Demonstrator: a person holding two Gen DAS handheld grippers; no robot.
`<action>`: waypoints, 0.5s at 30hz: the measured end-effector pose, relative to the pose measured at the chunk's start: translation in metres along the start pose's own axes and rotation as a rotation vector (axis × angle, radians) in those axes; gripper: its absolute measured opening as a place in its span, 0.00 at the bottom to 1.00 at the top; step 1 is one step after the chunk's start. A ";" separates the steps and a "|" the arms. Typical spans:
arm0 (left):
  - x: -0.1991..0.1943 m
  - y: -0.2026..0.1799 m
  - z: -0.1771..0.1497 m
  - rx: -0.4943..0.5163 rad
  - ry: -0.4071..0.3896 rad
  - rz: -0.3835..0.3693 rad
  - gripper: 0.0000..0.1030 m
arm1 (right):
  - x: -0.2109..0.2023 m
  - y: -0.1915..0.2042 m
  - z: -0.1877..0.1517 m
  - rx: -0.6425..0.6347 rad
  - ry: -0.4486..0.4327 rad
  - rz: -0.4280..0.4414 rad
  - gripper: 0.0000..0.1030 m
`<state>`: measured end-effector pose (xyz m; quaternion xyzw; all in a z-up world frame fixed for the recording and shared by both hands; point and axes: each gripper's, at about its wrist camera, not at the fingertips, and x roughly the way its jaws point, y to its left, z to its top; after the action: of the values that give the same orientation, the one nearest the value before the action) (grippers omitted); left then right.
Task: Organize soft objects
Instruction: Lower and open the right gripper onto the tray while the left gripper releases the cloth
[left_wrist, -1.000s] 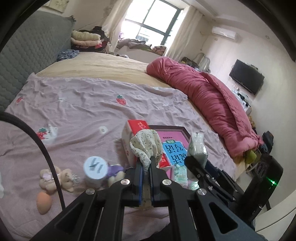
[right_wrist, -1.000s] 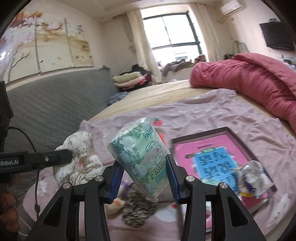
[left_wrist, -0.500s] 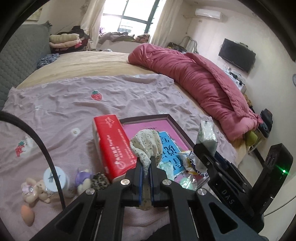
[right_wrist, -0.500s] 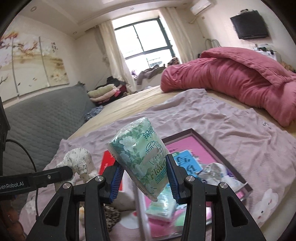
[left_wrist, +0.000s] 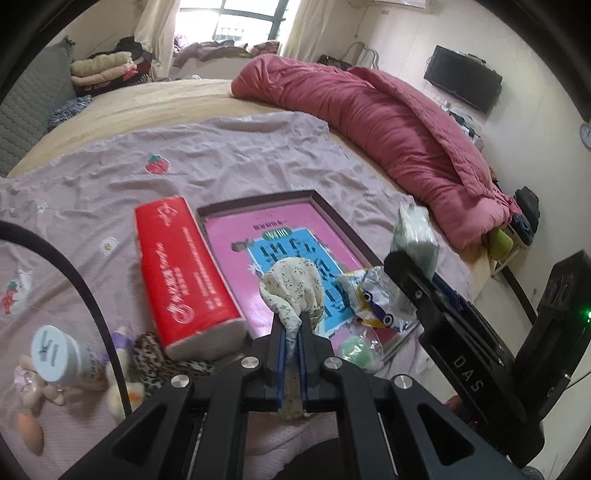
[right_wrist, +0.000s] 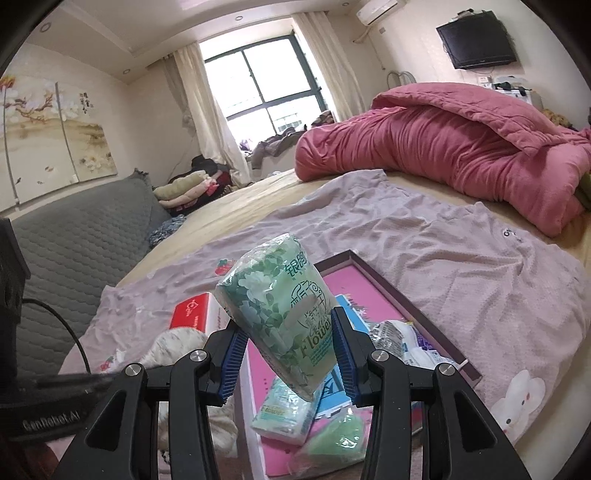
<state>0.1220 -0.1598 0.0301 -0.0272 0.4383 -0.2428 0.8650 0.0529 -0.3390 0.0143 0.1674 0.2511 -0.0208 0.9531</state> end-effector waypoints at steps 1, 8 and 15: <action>0.004 -0.002 0.000 0.001 0.008 -0.004 0.05 | 0.000 -0.002 0.000 0.005 0.000 -0.002 0.44; 0.019 -0.017 -0.006 0.006 0.035 -0.075 0.05 | -0.001 -0.010 0.000 0.018 -0.009 -0.032 0.44; 0.032 -0.028 -0.005 0.022 0.036 -0.078 0.05 | 0.006 -0.015 -0.003 0.022 0.022 -0.044 0.45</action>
<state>0.1232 -0.1977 0.0105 -0.0304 0.4497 -0.2818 0.8470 0.0552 -0.3520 0.0040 0.1725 0.2649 -0.0426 0.9478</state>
